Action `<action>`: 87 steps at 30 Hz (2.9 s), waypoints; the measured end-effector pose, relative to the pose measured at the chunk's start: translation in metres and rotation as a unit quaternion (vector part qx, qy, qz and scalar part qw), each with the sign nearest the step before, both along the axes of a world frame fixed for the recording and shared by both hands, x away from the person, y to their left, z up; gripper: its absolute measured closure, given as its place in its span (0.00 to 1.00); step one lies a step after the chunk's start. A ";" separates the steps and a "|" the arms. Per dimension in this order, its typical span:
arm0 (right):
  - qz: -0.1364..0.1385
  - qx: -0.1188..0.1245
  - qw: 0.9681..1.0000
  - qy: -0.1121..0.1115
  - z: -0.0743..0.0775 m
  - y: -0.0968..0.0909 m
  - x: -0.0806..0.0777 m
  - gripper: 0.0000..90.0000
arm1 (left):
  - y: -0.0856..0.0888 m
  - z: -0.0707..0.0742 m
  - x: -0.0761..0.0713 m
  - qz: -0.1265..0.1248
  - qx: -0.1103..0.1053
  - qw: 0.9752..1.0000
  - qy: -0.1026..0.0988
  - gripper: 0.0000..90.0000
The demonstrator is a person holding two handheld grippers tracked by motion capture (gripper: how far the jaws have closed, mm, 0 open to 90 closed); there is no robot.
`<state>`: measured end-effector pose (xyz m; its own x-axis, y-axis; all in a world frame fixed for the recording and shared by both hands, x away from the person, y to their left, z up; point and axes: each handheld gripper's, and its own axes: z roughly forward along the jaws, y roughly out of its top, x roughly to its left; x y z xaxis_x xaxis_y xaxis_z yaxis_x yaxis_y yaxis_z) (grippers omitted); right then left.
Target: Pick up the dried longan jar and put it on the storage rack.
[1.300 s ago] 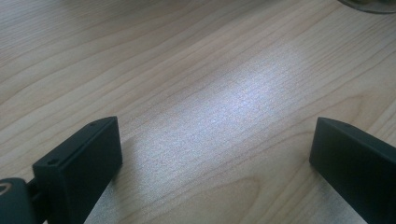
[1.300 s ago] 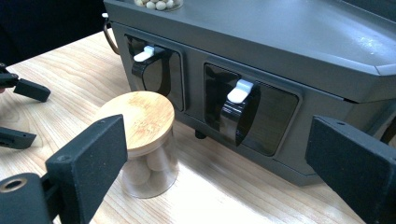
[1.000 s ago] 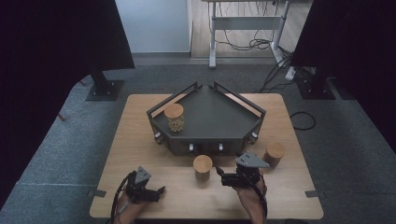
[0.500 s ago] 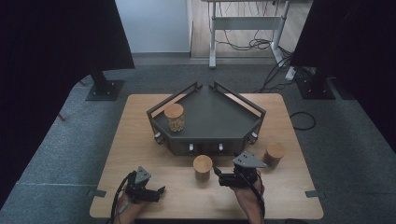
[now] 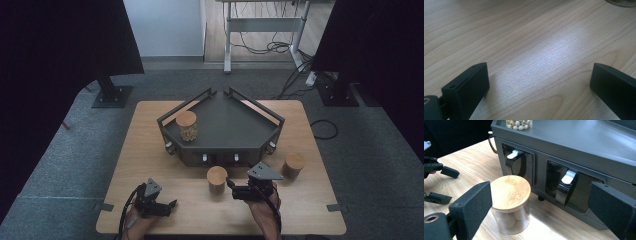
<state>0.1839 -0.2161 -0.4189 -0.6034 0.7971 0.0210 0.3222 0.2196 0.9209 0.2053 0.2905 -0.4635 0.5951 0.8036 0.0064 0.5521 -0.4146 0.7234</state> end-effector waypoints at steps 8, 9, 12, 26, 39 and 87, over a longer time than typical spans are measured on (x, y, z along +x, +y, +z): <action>0.003 0.002 1.000 0.000 -0.001 0.003 0.001 0.06 | 0.000 0.000 0.000 0.000 0.000 1.000 0.000 0.02; 0.003 0.002 1.000 -0.001 -0.001 0.003 0.001 0.06 | 0.000 0.000 0.000 0.000 0.000 1.000 0.000 0.02; 0.005 0.003 1.000 -0.001 -0.001 0.004 0.001 0.06 | 0.000 0.000 0.000 0.000 0.000 1.000 0.000 0.02; 0.008 0.004 1.000 -0.004 -0.002 0.008 0.001 0.06 | 0.000 0.000 0.000 0.000 0.000 1.000 0.000 0.02; 0.014 0.004 1.000 -0.003 -0.002 0.014 0.003 0.06 | 0.000 0.000 0.000 -0.001 0.000 1.000 0.000 0.02; 0.037 -0.002 0.999 -0.001 -0.018 0.035 0.014 0.06 | 0.000 0.000 0.000 -0.002 0.000 1.000 0.000 0.02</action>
<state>0.1977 -0.1808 -0.4369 -0.6607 0.7505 0.0156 0.3027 0.2473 0.9204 0.2056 0.2907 -0.4636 0.5990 0.8007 0.0057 0.5499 -0.4165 0.7240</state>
